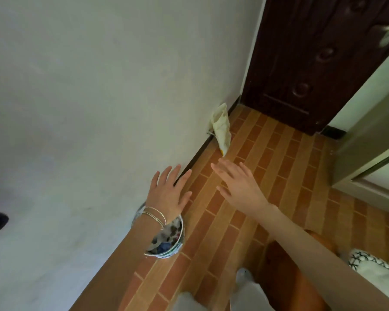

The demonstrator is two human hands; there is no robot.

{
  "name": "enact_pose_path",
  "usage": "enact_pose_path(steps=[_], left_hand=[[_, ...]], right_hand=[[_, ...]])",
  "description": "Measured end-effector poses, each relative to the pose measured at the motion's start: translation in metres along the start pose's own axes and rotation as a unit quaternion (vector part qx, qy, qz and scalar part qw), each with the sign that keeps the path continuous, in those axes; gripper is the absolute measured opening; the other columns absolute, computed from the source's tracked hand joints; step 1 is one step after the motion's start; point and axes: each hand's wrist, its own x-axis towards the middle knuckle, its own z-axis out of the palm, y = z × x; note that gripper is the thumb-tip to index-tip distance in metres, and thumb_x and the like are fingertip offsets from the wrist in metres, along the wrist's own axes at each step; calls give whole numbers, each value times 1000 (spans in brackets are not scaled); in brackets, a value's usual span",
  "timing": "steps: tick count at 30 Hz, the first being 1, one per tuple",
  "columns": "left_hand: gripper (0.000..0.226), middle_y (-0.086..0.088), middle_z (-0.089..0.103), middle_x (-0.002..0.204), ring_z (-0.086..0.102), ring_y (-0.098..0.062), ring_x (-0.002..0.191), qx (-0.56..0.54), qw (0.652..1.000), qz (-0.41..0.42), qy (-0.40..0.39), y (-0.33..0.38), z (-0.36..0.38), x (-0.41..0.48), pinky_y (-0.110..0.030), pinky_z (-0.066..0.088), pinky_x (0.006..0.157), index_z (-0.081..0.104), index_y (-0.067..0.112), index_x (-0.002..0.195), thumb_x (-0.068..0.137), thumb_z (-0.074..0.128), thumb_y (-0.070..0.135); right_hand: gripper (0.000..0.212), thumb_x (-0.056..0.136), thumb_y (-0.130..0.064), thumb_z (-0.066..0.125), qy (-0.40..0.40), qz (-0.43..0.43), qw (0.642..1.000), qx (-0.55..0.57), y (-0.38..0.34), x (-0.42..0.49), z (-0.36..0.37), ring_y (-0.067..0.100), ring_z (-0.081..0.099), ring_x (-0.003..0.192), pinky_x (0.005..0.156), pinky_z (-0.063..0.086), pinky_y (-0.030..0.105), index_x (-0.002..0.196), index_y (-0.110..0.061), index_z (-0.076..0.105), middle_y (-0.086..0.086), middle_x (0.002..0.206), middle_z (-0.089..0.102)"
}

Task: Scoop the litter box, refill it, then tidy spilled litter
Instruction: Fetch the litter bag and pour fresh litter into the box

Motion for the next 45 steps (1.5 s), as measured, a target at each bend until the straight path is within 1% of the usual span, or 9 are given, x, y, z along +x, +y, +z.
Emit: enact_pose_path(steps=[3, 6, 9, 11, 18, 24, 28, 34, 45], left_hand=[[73, -6, 26, 154, 27, -31, 139, -1, 1000, 6, 11, 29, -1, 28, -48, 19, 113, 25, 28, 147, 84, -1, 56], [69, -9, 37, 148, 40, -32, 131, -18, 1000, -3, 20, 57, -6, 57, -48, 27, 110, 32, 26, 145, 88, 7, 55], [61, -11, 51, 136, 53, -33, 118, -24, 998, -13, 50, 83, -7, 83, -50, 40, 100, 47, 23, 138, 90, 22, 51], [57, -11, 55, 132, 57, -34, 114, -26, 997, -16, 66, 99, -8, 98, -51, 43, 96, 50, 22, 135, 89, 27, 49], [57, -11, 53, 135, 54, -34, 118, -19, 997, -29, 73, 125, -19, 144, -52, 41, 99, 48, 23, 136, 90, 28, 48], [53, -9, 55, 132, 57, -31, 115, -31, 997, -10, 64, 125, -3, 182, -50, 44, 96, 44, 25, 135, 88, 33, 47], [53, -6, 55, 132, 57, -29, 114, -30, 999, 10, 41, 116, 14, 216, -49, 45, 96, 39, 28, 135, 86, 34, 48], [56, -9, 53, 135, 53, -33, 120, -38, 999, 20, 28, 92, 7, 288, -51, 39, 100, 45, 25, 137, 91, 27, 50], [53, -5, 53, 134, 57, -28, 115, -67, 995, 53, 42, 69, 27, 374, -44, 46, 93, 39, 27, 137, 89, 35, 48]], right_hand=[[57, 91, -29, 52, -14, -4, 1000, -2, 41, 3, -12, 23, 37, 133, 111, 22, 46, 144, -21, 31, 5, 145, 39], [57, 93, -33, 46, -31, -6, 999, -19, 85, 8, -24, 19, 34, 134, 112, 19, 42, 145, -23, 24, 2, 148, 34], [57, 94, -34, 45, -36, -9, 999, -20, 125, 13, -36, 18, 34, 134, 113, 18, 40, 146, -23, 23, 2, 149, 32], [57, 94, -34, 45, -37, -13, 999, -26, 148, 16, -42, 17, 33, 135, 113, 18, 39, 146, -24, 22, 1, 149, 32], [58, 95, -36, 43, -51, -19, 998, -14, 203, 36, -56, 14, 30, 136, 114, 15, 38, 147, -25, 20, 0, 150, 29], [57, 96, -35, 42, -70, 5, 998, 0, 230, 66, -40, 14, 27, 137, 114, 14, 38, 147, -25, 19, -1, 151, 26], [58, 96, -35, 41, -90, 12, 996, 5, 244, 93, -23, 13, 25, 138, 114, 13, 37, 148, -27, 16, -2, 152, 24], [56, 97, -35, 41, -95, 27, 995, -3, 272, 153, -25, 14, 25, 138, 114, 12, 37, 147, -27, 18, -2, 151, 26], [56, 97, -34, 41, -112, 33, 993, 12, 321, 230, -15, 14, 24, 138, 114, 14, 35, 147, -27, 17, -3, 153, 21]])
